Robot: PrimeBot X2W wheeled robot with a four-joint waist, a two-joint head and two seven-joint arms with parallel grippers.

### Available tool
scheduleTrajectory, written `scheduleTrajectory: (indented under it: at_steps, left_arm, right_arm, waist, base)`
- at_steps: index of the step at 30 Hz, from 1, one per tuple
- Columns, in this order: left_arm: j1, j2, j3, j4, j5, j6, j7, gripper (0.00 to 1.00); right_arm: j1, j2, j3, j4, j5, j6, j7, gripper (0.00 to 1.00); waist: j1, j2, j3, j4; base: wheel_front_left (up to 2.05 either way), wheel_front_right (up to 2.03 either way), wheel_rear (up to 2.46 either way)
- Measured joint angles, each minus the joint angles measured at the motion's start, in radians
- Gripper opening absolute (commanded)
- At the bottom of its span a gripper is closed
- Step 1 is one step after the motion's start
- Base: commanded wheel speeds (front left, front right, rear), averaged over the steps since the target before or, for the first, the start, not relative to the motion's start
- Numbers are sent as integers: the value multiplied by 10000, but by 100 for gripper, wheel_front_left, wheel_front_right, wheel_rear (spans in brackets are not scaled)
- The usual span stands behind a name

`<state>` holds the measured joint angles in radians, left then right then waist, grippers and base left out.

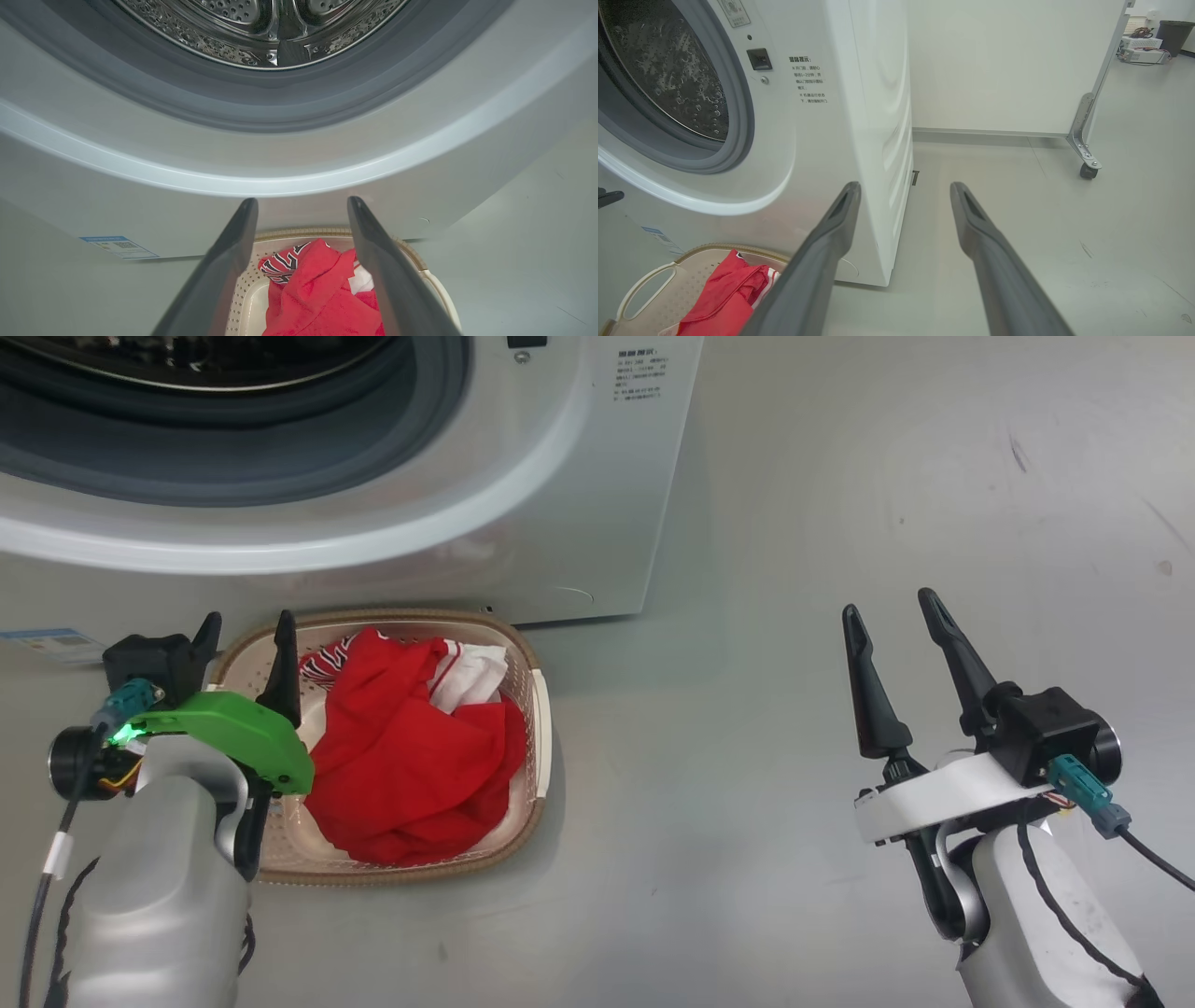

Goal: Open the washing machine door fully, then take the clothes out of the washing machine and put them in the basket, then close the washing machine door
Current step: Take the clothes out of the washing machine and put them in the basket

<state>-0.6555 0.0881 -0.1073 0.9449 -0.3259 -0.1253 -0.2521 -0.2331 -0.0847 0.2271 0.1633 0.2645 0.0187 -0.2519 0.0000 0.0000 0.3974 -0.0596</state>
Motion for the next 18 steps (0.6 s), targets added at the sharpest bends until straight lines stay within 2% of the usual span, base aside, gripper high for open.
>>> scheduleTrajectory:
  at_steps: [8,12,18]
  left_arm:
    - [902,-226,-604,-1824,-355,0,0,100]
    - [1569,-217,-600,-2483,-765,-2,0,100]
    - [2513,-111,-593,-3559,-777,-2,0,100]
  right_arm:
    - [667,-25,-316,326,309,27,-2,100]
    - [816,-19,-311,330,359,146,0,100]
    - [1160,6,-318,328,418,234,0,100]
  waist:
    - [0,0,-1084,478]
    - [0,0,-1580,725]
    - [0,0,-2271,1023]
  base:
    - [0,0,0]
    - [0,0,0]
    - [0,0,0]
